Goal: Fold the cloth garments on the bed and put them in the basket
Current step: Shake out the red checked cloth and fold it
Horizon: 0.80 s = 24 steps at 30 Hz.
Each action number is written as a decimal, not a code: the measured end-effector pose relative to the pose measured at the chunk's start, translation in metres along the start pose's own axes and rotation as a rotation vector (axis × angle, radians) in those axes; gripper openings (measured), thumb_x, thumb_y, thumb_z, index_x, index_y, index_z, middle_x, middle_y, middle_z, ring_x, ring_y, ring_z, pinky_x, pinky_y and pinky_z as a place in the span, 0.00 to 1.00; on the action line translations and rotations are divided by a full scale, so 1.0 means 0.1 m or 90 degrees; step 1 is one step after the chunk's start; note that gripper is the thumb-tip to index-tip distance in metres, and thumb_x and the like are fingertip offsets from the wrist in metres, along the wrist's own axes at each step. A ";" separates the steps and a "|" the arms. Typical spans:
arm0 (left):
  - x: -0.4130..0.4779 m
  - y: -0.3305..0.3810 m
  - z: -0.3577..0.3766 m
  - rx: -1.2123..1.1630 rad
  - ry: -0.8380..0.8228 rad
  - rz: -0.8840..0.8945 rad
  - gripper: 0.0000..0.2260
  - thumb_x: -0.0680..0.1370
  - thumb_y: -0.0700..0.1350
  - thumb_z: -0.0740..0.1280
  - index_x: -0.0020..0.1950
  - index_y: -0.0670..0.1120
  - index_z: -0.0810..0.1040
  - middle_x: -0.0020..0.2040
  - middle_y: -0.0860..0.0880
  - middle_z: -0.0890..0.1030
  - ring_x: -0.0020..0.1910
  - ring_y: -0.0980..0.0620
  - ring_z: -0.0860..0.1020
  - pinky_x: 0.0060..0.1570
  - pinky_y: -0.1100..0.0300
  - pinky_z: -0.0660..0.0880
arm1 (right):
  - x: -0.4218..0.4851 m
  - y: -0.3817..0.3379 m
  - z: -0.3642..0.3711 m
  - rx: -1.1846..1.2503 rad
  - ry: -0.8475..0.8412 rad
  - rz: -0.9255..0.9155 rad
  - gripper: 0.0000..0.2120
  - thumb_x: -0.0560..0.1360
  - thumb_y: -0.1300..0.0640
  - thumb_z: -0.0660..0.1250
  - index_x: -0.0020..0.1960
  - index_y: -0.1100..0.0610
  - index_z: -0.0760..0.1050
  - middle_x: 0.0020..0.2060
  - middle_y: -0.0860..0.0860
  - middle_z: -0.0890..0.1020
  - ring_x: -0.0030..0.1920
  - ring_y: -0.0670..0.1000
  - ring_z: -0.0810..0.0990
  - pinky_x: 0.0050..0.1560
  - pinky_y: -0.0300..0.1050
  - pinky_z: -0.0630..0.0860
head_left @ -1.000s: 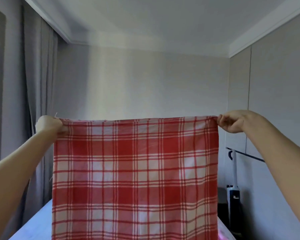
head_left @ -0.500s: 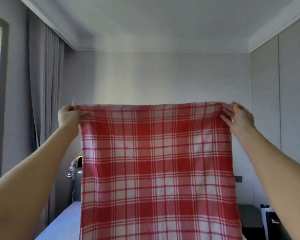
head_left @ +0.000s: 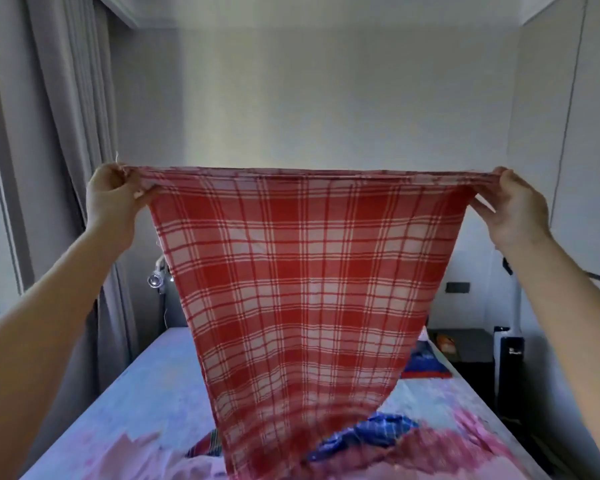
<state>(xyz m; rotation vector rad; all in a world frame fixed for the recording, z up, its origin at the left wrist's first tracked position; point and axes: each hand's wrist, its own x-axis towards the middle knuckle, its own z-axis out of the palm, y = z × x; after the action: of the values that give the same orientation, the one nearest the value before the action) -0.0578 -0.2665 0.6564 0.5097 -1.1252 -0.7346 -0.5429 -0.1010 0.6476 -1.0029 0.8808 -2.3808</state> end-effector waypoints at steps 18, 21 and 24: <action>-3.34 0.37 -2.10 0.222 -0.209 -0.285 0.05 0.77 0.29 0.59 0.48 0.35 0.74 0.39 0.41 0.79 0.32 0.54 0.81 0.37 0.61 0.81 | -3.41 -0.31 -1.69 -0.147 0.207 0.228 0.17 0.74 0.65 0.60 0.30 0.57 0.79 0.23 0.48 0.80 0.27 0.46 0.80 0.33 0.37 0.79; -3.79 0.39 -2.27 0.237 -0.182 -0.365 0.06 0.76 0.27 0.59 0.48 0.36 0.72 0.39 0.40 0.76 0.29 0.55 0.80 0.32 0.65 0.79 | -3.77 -0.32 -1.76 -0.200 0.243 0.278 0.22 0.72 0.66 0.61 0.22 0.54 0.80 0.21 0.48 0.79 0.23 0.45 0.78 0.27 0.34 0.77; -4.27 0.38 -2.44 0.270 -0.149 -0.455 0.08 0.74 0.25 0.60 0.45 0.36 0.72 0.41 0.41 0.75 0.34 0.48 0.78 0.29 0.66 0.78 | -4.10 -0.34 -1.94 -0.267 0.295 0.331 0.14 0.67 0.67 0.64 0.25 0.59 0.80 0.24 0.54 0.80 0.20 0.45 0.77 0.22 0.35 0.75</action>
<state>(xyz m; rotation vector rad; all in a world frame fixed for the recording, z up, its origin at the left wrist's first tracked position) 0.0764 0.0788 0.3308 1.2487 -1.3332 -1.1977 -0.4219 0.2357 0.3672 -0.2705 1.6290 -2.0296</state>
